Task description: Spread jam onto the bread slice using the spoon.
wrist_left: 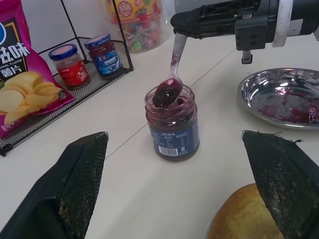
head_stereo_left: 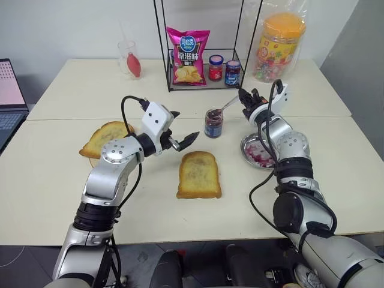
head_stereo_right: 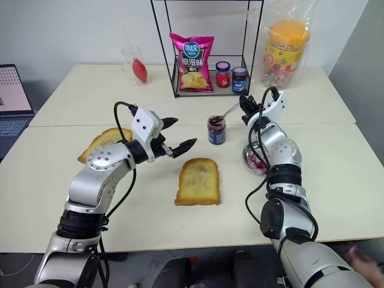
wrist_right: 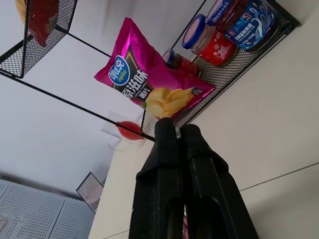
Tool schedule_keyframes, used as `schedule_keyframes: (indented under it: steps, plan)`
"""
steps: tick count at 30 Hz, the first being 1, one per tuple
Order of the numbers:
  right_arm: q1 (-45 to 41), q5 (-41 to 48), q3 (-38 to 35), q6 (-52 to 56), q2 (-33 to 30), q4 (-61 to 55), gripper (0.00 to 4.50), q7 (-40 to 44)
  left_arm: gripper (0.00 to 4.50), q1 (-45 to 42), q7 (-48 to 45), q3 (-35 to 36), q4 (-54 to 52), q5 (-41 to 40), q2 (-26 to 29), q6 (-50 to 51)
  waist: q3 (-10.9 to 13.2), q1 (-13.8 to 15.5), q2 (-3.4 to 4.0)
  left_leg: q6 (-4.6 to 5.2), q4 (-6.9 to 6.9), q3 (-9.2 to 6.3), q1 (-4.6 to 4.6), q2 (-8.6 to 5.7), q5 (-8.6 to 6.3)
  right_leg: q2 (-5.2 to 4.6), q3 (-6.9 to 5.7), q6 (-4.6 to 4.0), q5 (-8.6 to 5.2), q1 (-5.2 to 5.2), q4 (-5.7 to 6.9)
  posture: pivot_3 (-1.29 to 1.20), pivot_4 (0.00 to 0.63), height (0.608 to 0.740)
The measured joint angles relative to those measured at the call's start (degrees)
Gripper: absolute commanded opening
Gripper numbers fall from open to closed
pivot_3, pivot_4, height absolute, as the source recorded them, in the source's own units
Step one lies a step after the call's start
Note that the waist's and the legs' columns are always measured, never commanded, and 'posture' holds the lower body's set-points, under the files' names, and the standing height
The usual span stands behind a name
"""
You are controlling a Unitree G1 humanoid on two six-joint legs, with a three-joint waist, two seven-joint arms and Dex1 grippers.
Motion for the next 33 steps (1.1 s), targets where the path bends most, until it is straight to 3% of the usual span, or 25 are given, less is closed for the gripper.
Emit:
schedule_keyframes:
  steps: [18, 33]
  plan:
    - [1.1, -2.2, 4.2, -0.1, -0.7, -3.6, 0.04, 2.4, 4.50, -0.5, -0.2, -0.2, 0.0, 0.0, -0.1, 0.0, 0.0, 0.0, 0.00, 0.00, 0.00, 0.00, -0.02, 0.00, 0.00, 0.00, 0.00, 0.00, 0.00, -0.02, 0.00, 0.00, 0.150, 0.740]
    - [1.5, -2.9, 3.5, -0.1, -0.8, -4.8, 0.04, 2.2, 4.50, -0.5, -0.8, -0.7, 0.0, 0.1, -0.3, 0.0, 0.0, 0.0, 0.00, 0.00, 0.00, 0.00, -0.03, 0.00, 0.00, 0.00, 0.00, 0.00, 0.00, -0.03, 0.00, 0.00, 0.150, 0.740]
